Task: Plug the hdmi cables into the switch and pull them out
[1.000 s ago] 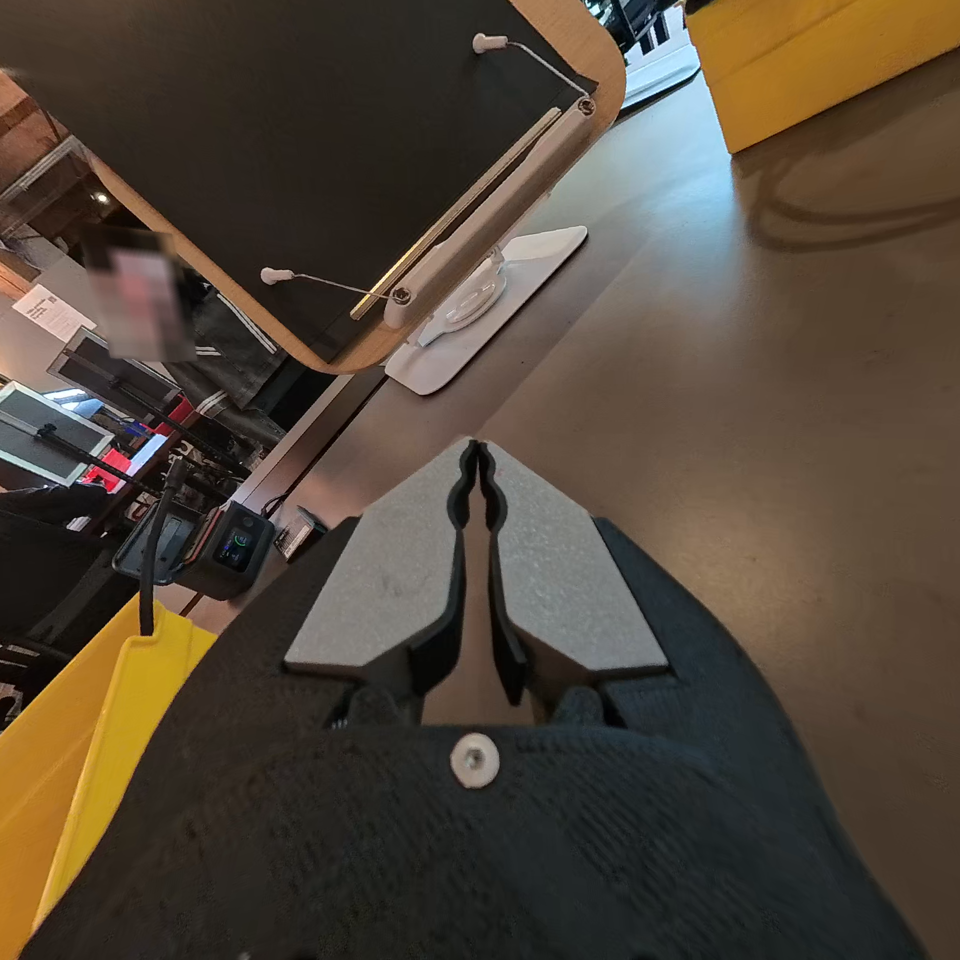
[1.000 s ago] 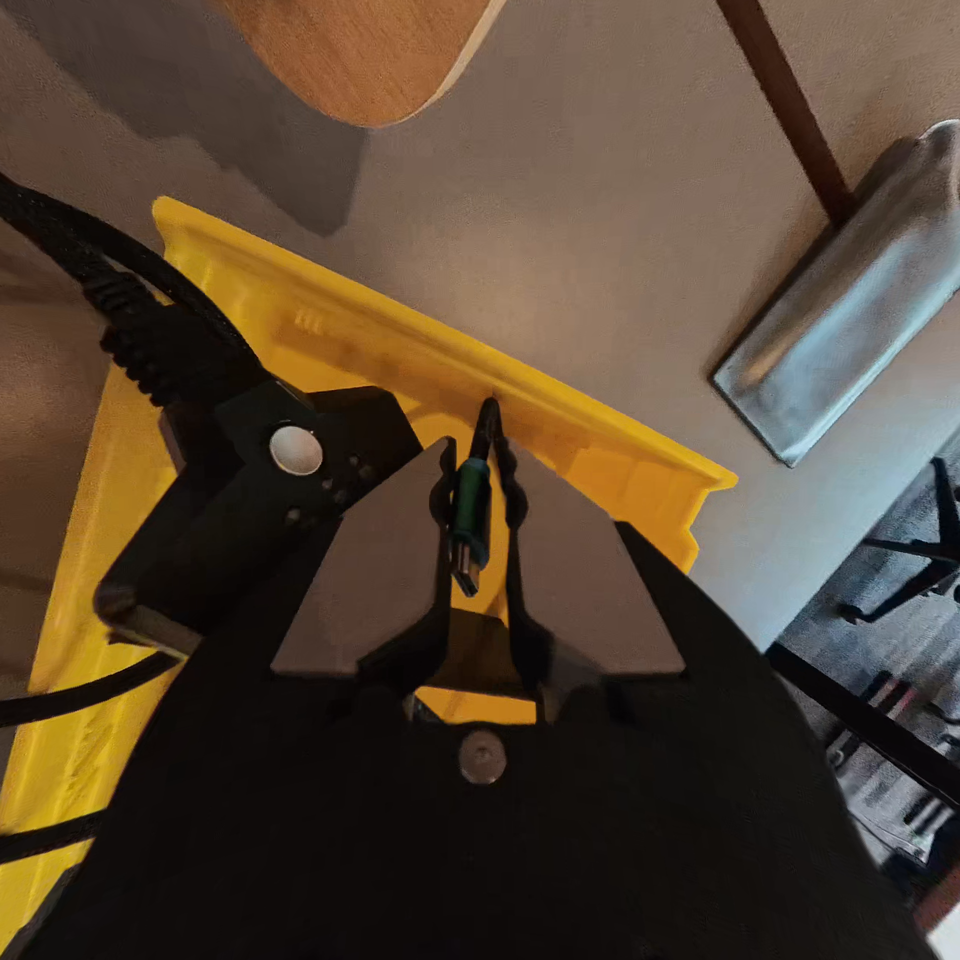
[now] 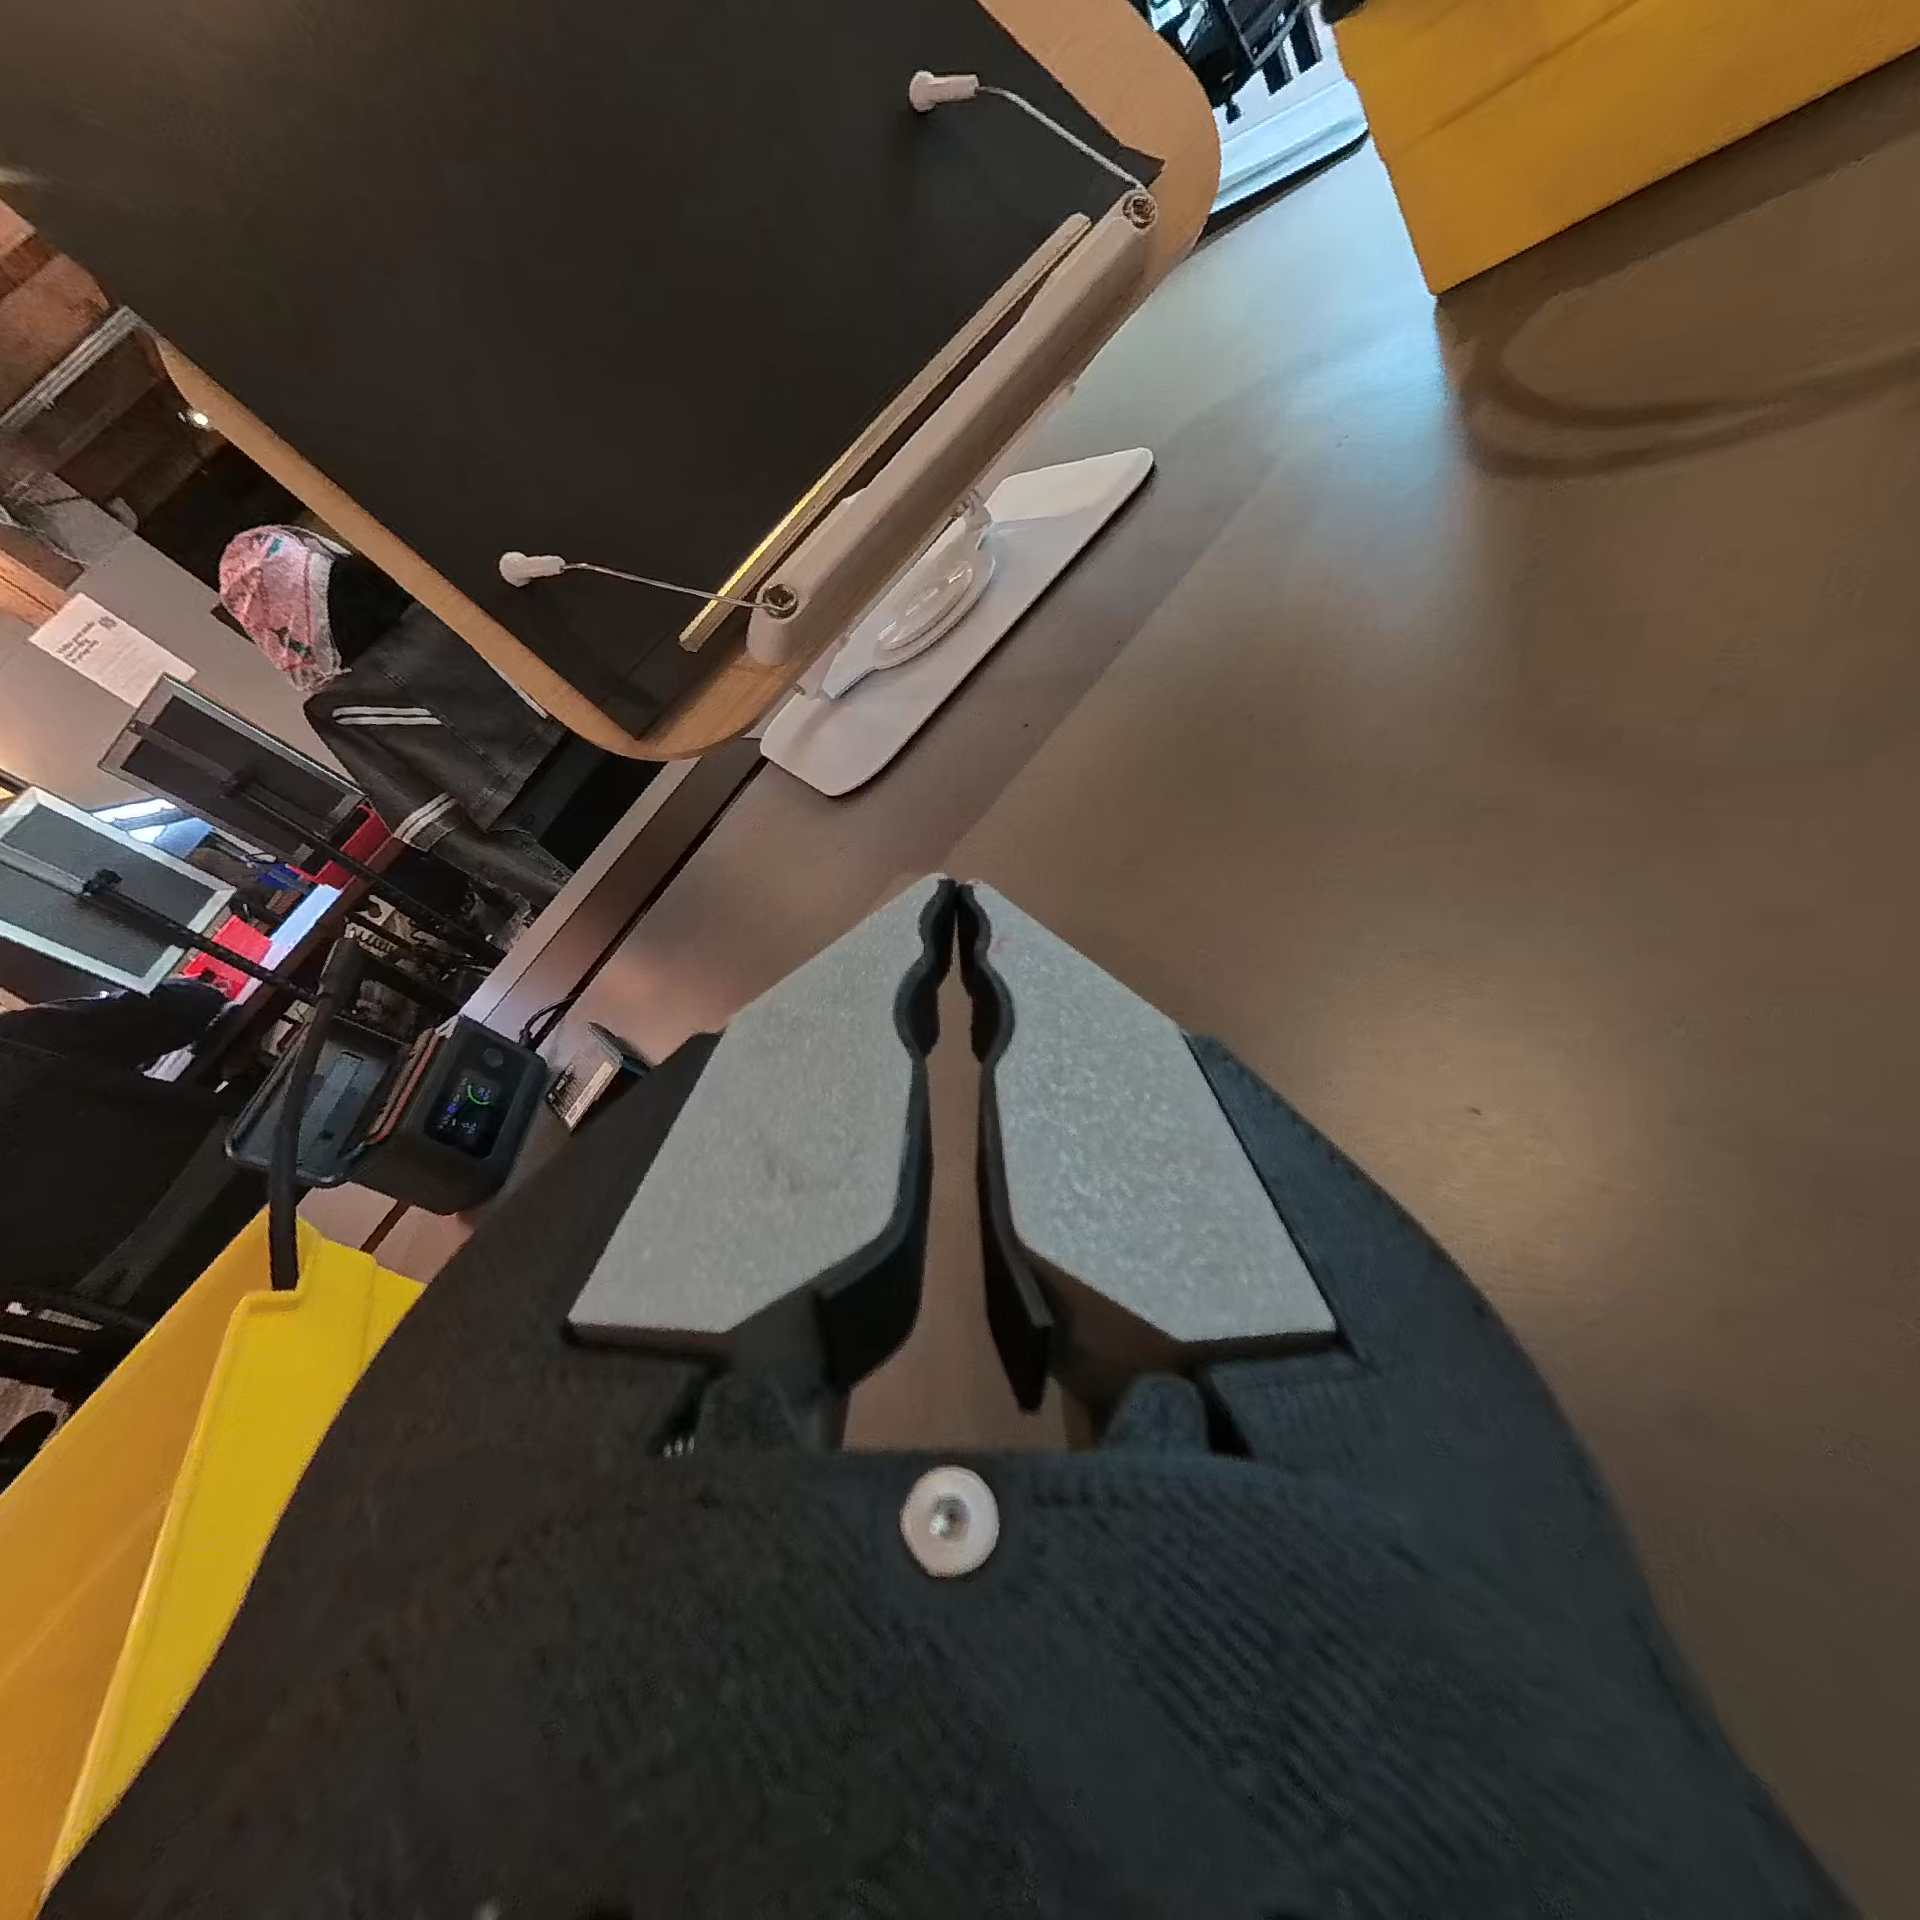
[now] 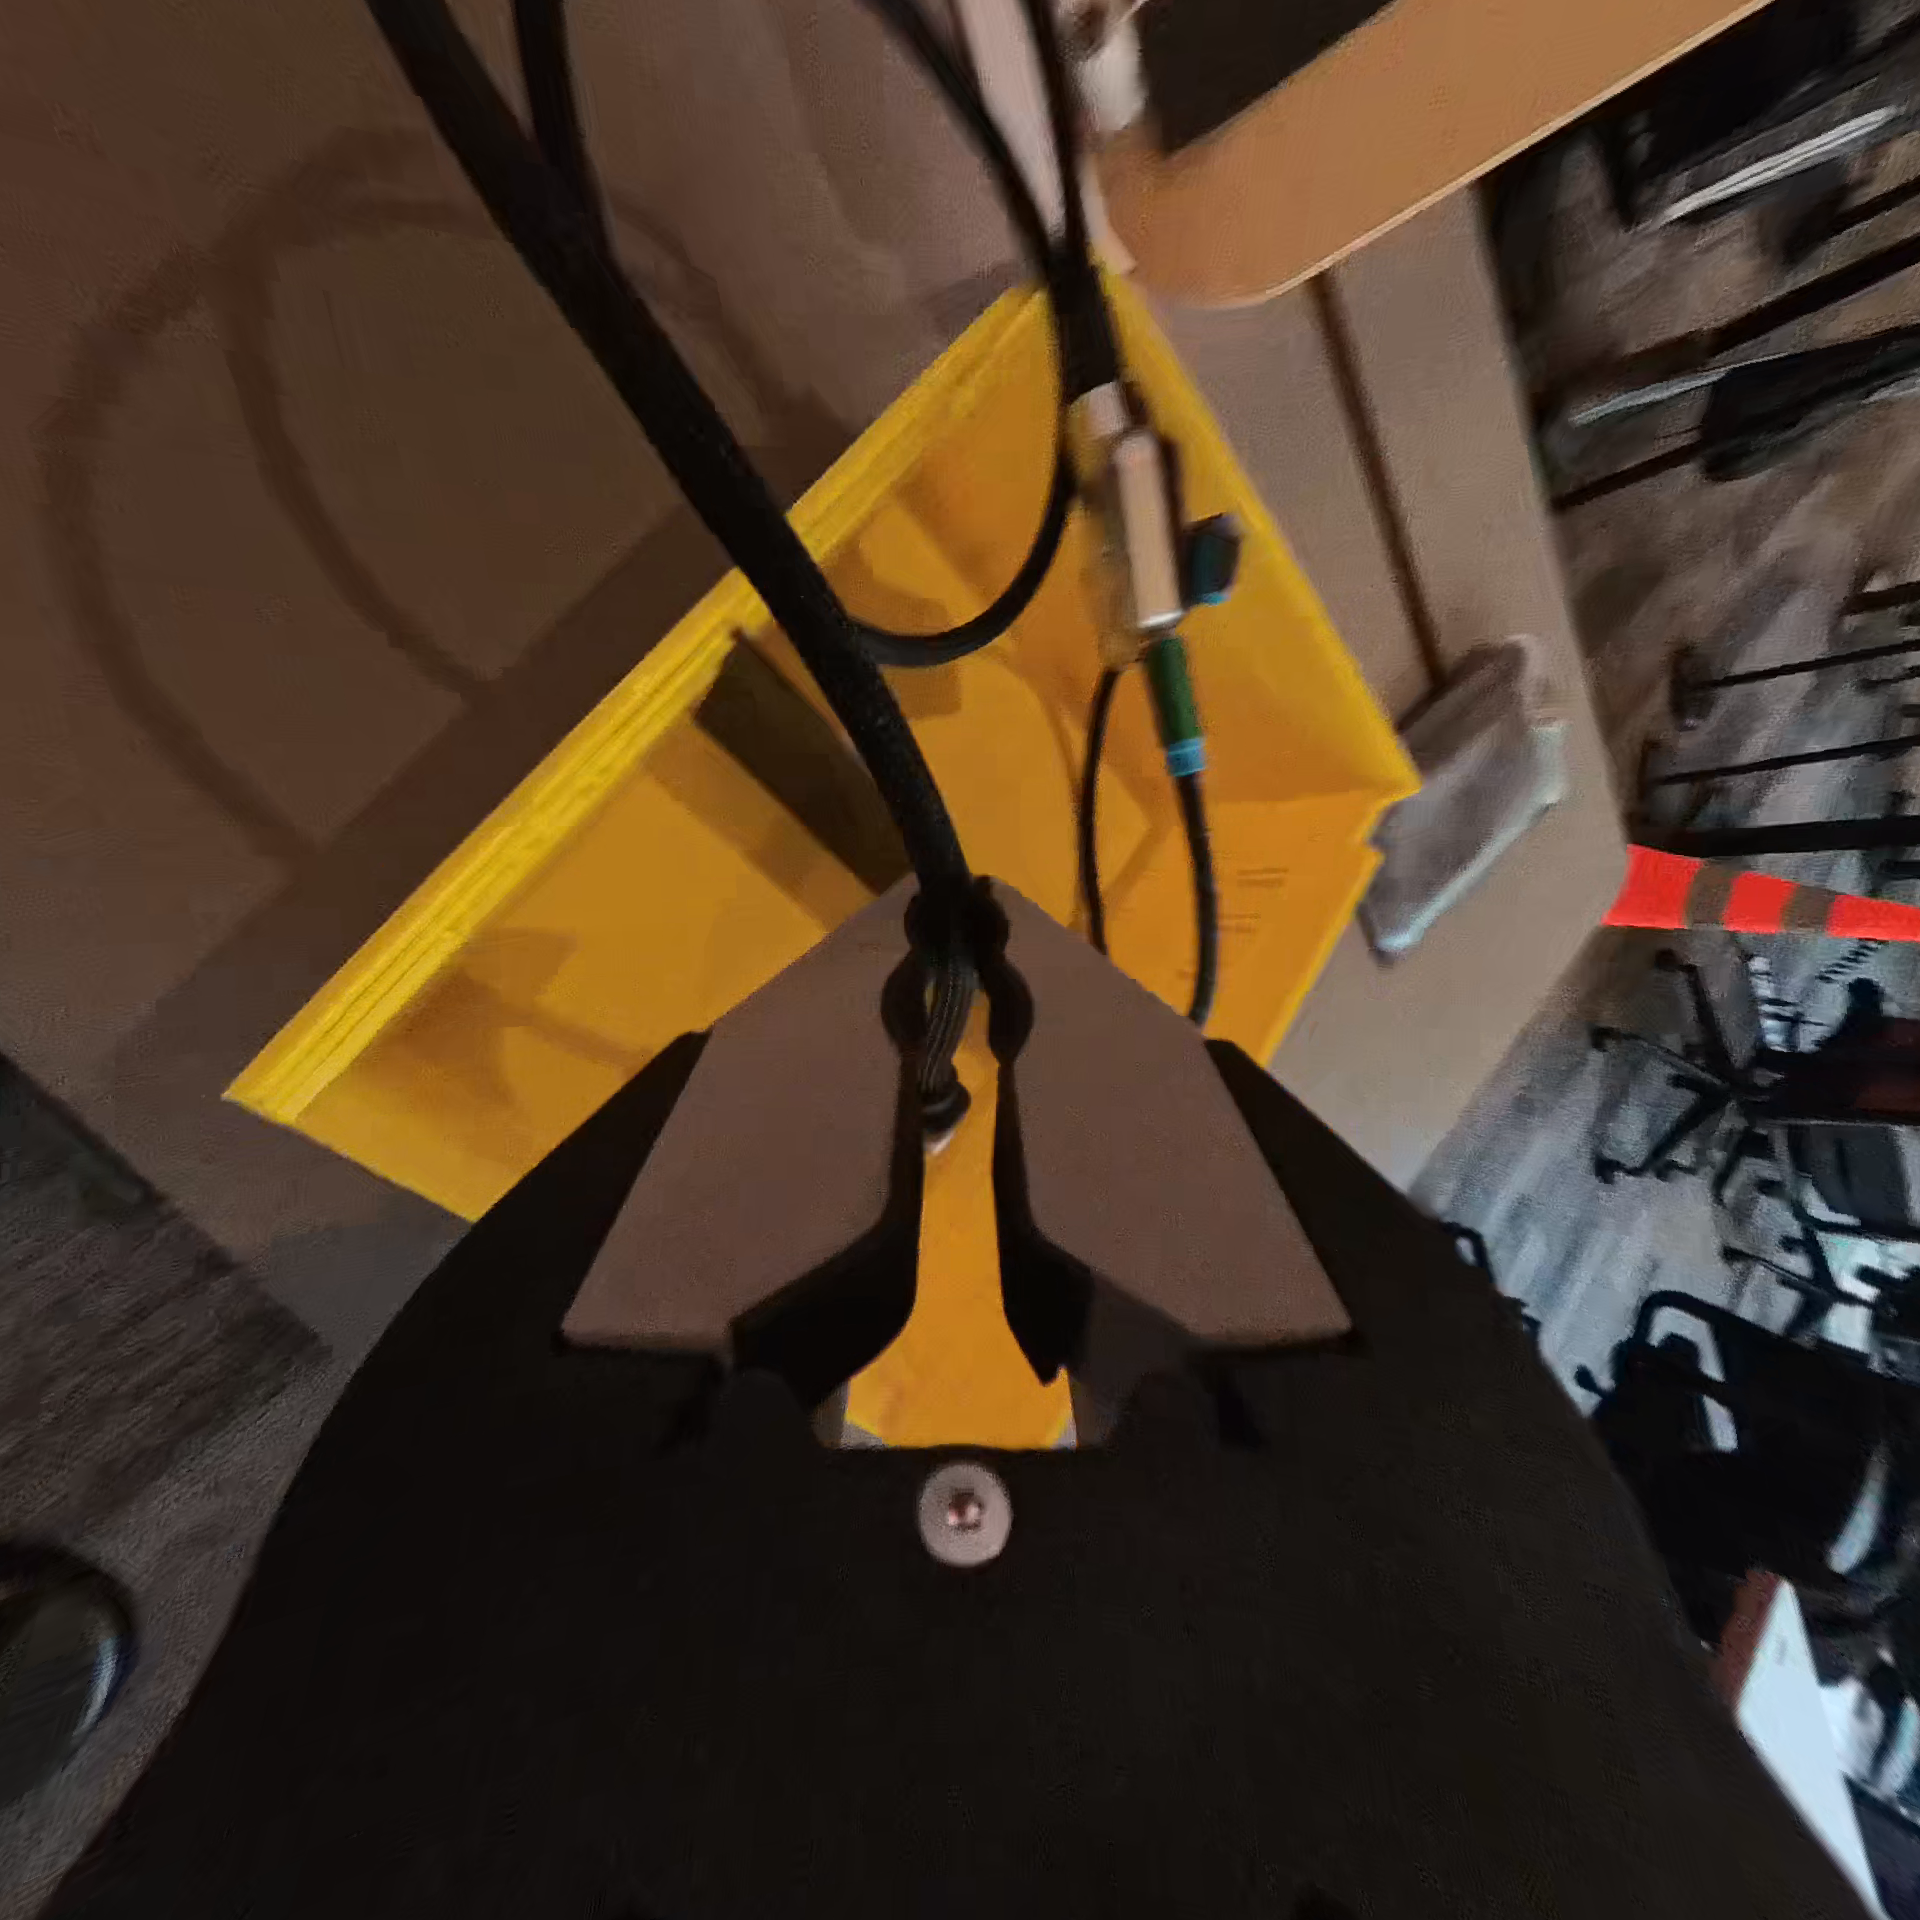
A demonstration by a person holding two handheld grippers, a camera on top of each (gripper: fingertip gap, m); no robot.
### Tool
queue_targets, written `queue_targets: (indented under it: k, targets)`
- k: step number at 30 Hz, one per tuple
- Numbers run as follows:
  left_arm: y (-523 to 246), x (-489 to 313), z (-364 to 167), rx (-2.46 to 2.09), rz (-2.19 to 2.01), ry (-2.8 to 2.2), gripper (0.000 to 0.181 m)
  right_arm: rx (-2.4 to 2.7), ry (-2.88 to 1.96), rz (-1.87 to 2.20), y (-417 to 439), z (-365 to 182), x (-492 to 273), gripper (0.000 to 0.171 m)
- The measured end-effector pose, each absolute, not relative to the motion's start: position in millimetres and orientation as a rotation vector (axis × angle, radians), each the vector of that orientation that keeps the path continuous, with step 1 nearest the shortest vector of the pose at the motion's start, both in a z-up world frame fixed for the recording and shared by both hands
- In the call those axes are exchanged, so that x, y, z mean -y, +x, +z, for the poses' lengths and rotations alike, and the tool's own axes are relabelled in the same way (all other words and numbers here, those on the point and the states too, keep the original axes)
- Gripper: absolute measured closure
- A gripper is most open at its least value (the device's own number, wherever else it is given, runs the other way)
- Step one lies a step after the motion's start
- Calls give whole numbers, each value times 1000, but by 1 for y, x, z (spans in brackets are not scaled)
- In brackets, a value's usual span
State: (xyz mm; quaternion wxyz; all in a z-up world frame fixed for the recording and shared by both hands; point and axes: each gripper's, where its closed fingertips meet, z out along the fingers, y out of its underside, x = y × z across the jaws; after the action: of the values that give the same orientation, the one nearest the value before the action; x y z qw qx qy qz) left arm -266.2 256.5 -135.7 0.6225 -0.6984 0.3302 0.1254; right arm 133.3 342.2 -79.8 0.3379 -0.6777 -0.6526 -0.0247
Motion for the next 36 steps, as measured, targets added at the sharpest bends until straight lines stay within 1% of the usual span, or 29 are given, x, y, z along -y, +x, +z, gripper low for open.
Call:
queue_targets:
  k: [1, 3, 5, 7, 9, 13, 18, 21, 25, 27, 28, 30, 34, 36]
  targets:
    - [-266, -257, -136, -758, 286, -1606, 181, 1645, -1728, -98, 132, -60, -351, 167]
    - [-267, -257, -136, -759, 287, -1607, 181, 1564, -1652, -180, 129, -29, -372, 167]
    - [-267, -257, -136, -758, 288, -1604, 181, 1556, -1597, -149, 116, -21, -386, 167]
    - [-268, -256, -135, -753, 288, -1603, 181, 1595, -1638, -45, 103, -40, -397, 167]
    - [-269, -256, -135, -746, 287, -1604, 181, 1618, -1723, 34, 96, -71, -407, 167]
    - [-270, -256, -134, -742, 281, -1604, 181, 1636, -1761, -90, 99, -114, -438, 167]
    - [-268, -257, -136, -755, 283, -1606, 181, 1774, -1945, -51, 100, -158, -437, 166]
    - [-269, -257, -135, -751, 284, -1607, 181, 1830, -2087, -284, 122, -174, -454, 166]
    - [-270, -256, -135, -743, 284, -1608, 181, 1849, -2156, -615, 138, -192, -476, 169]
    - [-271, -257, -135, -741, 286, -1609, 181, 1838, -2097, -636, 125, -192, -482, 170]
    - [-270, -257, -135, -742, 287, -1609, 181, 1875, -1987, -577, 107, -187, -479, 170]
    - [-271, -256, -134, -741, 285, -1607, 181, 1855, -1693, -465, 70, -155, -477, 171]
    - [-270, -257, -135, -746, 280, -1612, 181, 1677, -1634, -137, 49, -105, -467, 171]
    - [-269, -257, -136, -751, 282, -1611, 181, 1612, -1644, -16, 49, -93, -465, 171]
